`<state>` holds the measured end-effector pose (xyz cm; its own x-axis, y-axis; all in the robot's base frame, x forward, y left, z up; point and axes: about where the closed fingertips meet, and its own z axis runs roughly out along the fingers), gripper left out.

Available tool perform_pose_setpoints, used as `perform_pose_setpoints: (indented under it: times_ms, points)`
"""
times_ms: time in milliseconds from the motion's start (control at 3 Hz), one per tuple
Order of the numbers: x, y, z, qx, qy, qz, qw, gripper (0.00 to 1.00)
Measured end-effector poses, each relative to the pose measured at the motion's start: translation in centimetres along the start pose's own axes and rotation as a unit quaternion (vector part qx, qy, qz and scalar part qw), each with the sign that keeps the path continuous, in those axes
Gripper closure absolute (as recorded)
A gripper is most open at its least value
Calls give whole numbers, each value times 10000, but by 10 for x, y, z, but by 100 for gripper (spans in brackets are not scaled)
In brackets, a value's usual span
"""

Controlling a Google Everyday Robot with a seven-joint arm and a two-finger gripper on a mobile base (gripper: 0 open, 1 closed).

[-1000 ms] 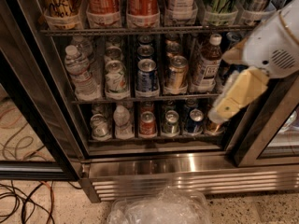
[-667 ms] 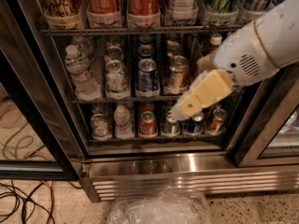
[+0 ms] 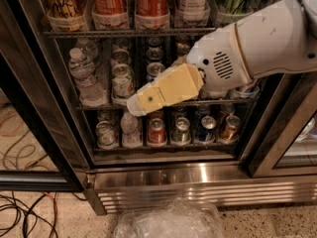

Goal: Pick 7up can from bottom shelf of fridge

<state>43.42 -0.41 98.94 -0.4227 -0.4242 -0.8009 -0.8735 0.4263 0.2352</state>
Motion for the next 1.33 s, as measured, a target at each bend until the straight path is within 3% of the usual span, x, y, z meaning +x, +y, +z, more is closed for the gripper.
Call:
perform_pose_setpoints:
  times_ms: [333, 667, 1000, 1333]
  points:
    - [0, 0, 0, -1, 5, -1, 10000, 0]
    - [-9, 15, 18, -42, 209, -325, 9992, 0]
    - [-23, 65, 68, -136, 436, -795, 9958, 0]
    - [-23, 122, 122, -309, 403, -805, 9955, 0]
